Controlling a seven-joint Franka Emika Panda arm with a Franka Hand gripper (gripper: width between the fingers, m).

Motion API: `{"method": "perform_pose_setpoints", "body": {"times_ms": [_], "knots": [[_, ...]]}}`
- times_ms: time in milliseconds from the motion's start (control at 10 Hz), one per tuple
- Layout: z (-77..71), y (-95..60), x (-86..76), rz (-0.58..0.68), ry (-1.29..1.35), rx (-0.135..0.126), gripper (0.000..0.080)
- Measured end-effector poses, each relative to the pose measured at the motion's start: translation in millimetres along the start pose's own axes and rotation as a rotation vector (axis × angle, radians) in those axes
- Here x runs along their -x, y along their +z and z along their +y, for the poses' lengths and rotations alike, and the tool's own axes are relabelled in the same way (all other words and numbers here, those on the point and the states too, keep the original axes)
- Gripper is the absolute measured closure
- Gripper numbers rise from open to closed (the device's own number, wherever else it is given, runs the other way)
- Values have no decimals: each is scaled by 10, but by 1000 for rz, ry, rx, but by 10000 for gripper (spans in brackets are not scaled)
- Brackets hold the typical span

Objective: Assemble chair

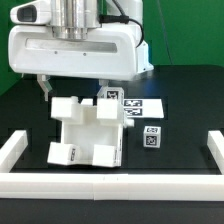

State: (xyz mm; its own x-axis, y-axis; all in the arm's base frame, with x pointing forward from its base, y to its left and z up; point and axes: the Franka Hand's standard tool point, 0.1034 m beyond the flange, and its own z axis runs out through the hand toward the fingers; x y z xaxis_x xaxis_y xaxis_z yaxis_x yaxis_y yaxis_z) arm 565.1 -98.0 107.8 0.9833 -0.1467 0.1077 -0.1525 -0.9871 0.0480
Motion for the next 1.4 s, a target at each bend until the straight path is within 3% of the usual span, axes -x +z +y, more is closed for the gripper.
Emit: {"method": "perform_pose_setpoints", "body": {"times_ms": [300, 600, 700, 800, 1100, 1400], "knots": [[-184, -294, -118, 38, 13, -17, 151], [-158, -251, -104, 31, 7, -14, 151], [-164, -323, -165, 1, 10, -26, 151], [-141, -347, -323, 15, 10, -19, 151], [-188, -337, -492, 23, -1, -8, 151], [-233, -169, -478, 36, 2, 9, 151]]}}
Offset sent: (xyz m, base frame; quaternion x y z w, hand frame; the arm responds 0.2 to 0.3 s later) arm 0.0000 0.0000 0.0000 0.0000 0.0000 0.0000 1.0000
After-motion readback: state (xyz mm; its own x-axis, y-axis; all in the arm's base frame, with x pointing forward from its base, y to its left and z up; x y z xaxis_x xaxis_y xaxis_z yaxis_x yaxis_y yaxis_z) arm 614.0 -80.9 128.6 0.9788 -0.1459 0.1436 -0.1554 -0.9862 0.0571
